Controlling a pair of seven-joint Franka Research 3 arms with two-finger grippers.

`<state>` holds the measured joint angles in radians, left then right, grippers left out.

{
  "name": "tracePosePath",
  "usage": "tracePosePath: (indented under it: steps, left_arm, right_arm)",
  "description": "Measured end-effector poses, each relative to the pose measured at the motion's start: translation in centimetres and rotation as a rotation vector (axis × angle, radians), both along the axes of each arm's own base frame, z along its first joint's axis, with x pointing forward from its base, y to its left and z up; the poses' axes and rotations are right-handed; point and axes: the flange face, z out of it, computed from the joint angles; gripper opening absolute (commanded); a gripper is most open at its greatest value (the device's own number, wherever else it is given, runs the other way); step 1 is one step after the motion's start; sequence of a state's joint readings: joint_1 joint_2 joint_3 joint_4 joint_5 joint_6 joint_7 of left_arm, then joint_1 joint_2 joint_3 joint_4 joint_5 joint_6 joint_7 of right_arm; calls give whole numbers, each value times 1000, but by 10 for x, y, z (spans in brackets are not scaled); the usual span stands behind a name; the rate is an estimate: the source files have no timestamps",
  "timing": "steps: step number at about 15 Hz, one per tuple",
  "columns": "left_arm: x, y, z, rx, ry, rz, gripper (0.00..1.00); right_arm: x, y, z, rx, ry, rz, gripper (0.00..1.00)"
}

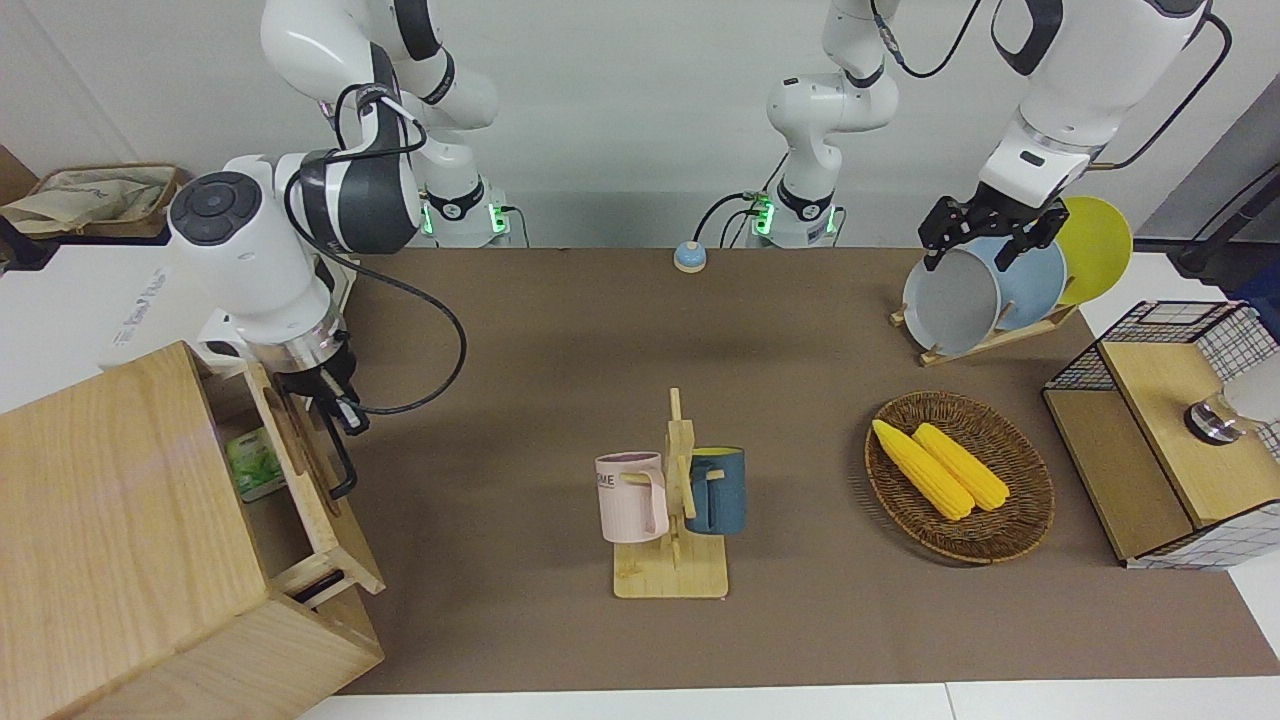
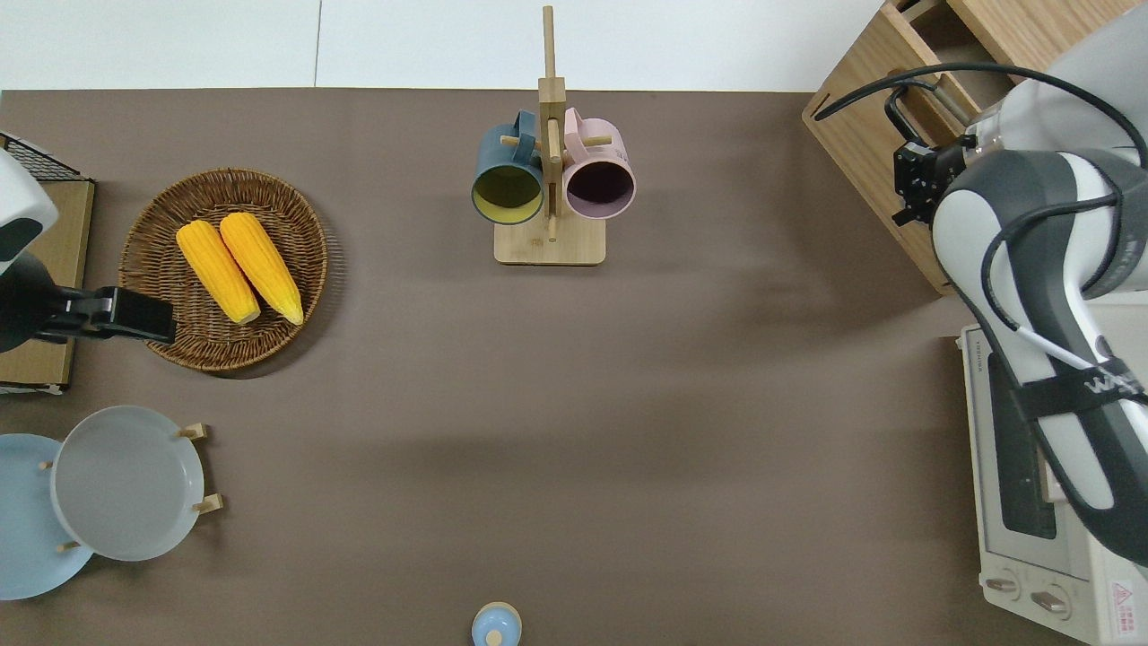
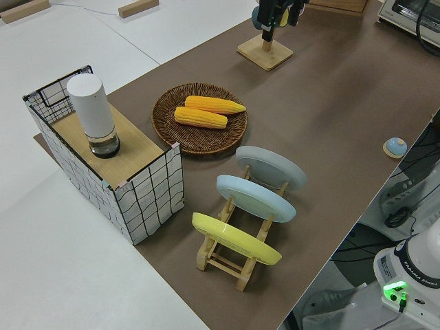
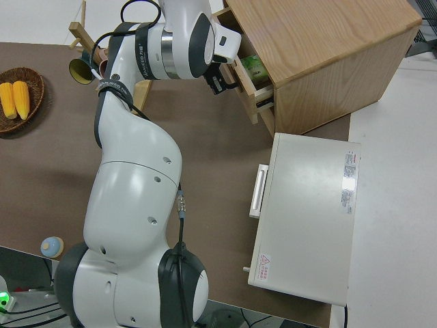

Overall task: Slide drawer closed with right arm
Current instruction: 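Press the drawer fully shut with the right gripper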

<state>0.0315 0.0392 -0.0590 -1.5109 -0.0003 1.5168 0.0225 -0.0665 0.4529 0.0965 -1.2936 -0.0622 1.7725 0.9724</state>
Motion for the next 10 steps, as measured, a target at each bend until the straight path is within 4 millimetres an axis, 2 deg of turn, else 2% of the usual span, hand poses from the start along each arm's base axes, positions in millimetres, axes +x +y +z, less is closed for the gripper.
tracePosePath:
  steps: [4, 6, 10]
  left_arm:
    - [0, 0, 0, 0, 0, 0, 993]
    - [0, 0, 0, 0, 0, 0, 993]
    - [0, 0, 0, 0, 0, 0, 993]
  right_arm:
    - [7, -34, -2, 5, -12, -14, 0]
    - [9, -41, -4, 9, -14, -14, 0]
    - [12, -40, -7, 13, -14, -11, 0]
